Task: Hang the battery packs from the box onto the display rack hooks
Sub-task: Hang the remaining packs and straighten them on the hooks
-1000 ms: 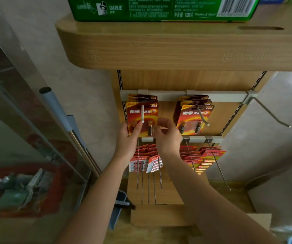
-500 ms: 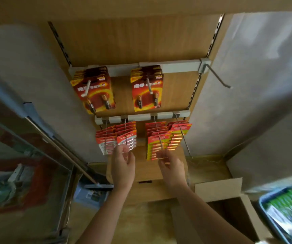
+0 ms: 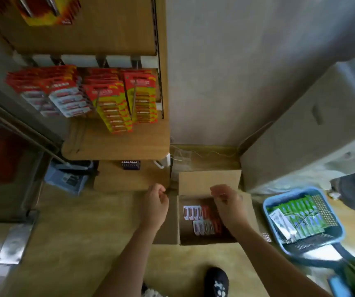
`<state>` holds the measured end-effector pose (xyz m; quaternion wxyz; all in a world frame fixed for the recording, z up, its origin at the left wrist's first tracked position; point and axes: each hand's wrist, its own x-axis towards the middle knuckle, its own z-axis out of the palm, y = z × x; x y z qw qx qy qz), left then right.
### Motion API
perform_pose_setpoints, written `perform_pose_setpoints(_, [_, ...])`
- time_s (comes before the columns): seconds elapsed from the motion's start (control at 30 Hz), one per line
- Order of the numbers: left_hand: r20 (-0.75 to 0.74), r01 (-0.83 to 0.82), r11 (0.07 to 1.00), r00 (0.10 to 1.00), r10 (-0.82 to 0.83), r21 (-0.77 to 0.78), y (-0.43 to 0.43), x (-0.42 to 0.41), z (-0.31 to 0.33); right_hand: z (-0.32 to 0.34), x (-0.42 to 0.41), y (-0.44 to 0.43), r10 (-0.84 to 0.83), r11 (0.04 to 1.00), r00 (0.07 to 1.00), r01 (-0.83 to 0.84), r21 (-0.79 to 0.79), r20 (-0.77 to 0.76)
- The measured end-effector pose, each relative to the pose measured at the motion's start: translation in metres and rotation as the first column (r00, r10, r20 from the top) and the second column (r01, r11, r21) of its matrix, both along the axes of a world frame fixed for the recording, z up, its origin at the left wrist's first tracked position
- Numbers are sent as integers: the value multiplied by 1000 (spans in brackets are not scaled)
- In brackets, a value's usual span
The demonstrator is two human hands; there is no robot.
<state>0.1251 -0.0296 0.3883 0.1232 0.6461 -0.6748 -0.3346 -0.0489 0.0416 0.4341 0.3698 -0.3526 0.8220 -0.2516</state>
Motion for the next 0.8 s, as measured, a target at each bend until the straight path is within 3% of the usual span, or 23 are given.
perform_pose_setpoints(0.17, [50, 90, 981, 994, -100, 170, 42, -31, -51, -53, -44, 39, -49, 994, 999, 47, 102, 17])
perform_pose_setpoints(0.43, [-43, 150, 941, 989, -143, 303, 49, -81, -195, -201, -81, 60, -9, 962, 1000, 6, 271, 10])
perform_pose_setpoints(0.53, [-59, 115, 941, 993, -101, 320, 48, -99, -265, -276, -91, 61, -22, 932, 998, 0, 362, 56])
perform_pose_setpoints(0.67, [-86, 188, 920, 982, -169, 343, 46, -116, -356, -372, -99, 60, -97, 895, 985, 23, 446, 144])
perform_pose_setpoints(0.8, [28, 276, 913, 954, -298, 302, 38, -119, -434, -459, -104, 56, -159, 837, 970, 34, 546, 183])
